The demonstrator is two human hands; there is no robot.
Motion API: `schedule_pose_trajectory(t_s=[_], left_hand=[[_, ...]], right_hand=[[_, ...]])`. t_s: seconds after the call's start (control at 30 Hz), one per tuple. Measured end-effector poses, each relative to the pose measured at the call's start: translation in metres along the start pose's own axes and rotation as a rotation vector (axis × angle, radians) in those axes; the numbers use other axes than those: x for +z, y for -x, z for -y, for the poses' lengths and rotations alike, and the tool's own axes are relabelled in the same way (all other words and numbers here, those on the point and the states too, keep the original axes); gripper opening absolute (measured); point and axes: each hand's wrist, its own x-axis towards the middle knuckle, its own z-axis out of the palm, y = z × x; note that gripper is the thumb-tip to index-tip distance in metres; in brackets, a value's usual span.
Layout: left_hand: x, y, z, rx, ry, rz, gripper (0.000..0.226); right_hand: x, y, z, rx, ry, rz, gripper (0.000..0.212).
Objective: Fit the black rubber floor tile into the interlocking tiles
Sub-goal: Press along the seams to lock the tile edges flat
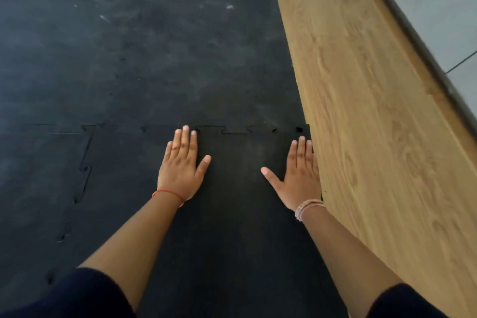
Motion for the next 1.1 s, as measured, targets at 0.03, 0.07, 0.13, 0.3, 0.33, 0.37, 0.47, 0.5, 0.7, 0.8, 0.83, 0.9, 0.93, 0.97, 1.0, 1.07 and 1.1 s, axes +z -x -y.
schedule_pose_trajectory(t_s=[0.03,0.07,0.13,0.3,0.33,0.37,0.47,0.5,0.7,0.8,0.83,0.9,0.93,0.97,1.0,1.07,1.1], left_hand=[[0.004,-0.001,-0.010,0.070,0.014,0.005,0.074],[0.008,-0.004,-0.023,0.117,0.024,0.021,0.076],[0.016,-0.010,-0.042,0.120,0.018,0.041,0.077],[0.023,-0.014,-0.043,0.087,0.009,0.032,0.072],[0.022,-0.015,-0.043,0.093,0.007,0.035,0.071],[0.020,-0.015,-0.044,0.099,-0.006,0.049,0.071],[0.014,-0.014,-0.046,0.076,-0.044,0.091,0.076],[0.013,-0.015,-0.048,0.067,-0.039,0.092,0.080],[0.033,-0.033,-0.110,0.272,0.015,0.099,0.066],[0.039,-0.037,-0.117,0.251,0.008,0.070,0.067],[0.040,-0.038,-0.115,0.254,0.008,0.069,0.067],[0.039,-0.038,-0.114,0.254,0.005,0.086,0.065],[0.037,-0.038,-0.115,0.251,-0.002,0.101,0.065],[0.035,-0.038,-0.116,0.246,-0.006,0.107,0.064],[0.034,-0.040,-0.117,0.240,-0.005,0.111,0.063],[0.031,-0.044,-0.115,0.238,0.019,0.161,0.056],[0.029,-0.045,-0.111,0.246,0.023,0.174,0.054]], right_hand=[[0.000,-0.003,-0.004,-0.022,0.025,-0.005,0.099],[-0.001,-0.009,-0.004,-0.042,0.039,-0.004,0.099],[-0.004,-0.024,0.003,-0.039,0.045,-0.003,0.101],[-0.001,-0.035,0.006,-0.001,0.021,0.039,0.103],[-0.001,-0.036,0.007,0.000,0.013,0.047,0.103],[-0.003,-0.038,0.007,-0.003,0.006,0.062,0.103],[-0.013,-0.041,0.002,-0.046,-0.037,0.135,0.102],[-0.015,-0.041,-0.002,-0.053,-0.092,0.164,0.101],[0.003,-0.029,-0.016,0.060,-0.035,0.010,0.094],[0.006,-0.034,-0.017,0.028,-0.048,0.000,0.096],[0.007,-0.036,-0.019,0.027,-0.056,-0.003,0.097],[0.007,-0.040,-0.021,0.014,-0.058,0.006,0.096],[0.006,-0.039,-0.021,0.007,-0.053,0.026,0.095],[0.005,-0.038,-0.021,0.003,-0.049,0.046,0.094],[0.003,-0.039,-0.021,-0.001,-0.043,0.063,0.094],[-0.002,-0.042,-0.022,-0.006,-0.029,0.099,0.094],[-0.004,-0.042,-0.022,-0.003,-0.026,0.107,0.093]])
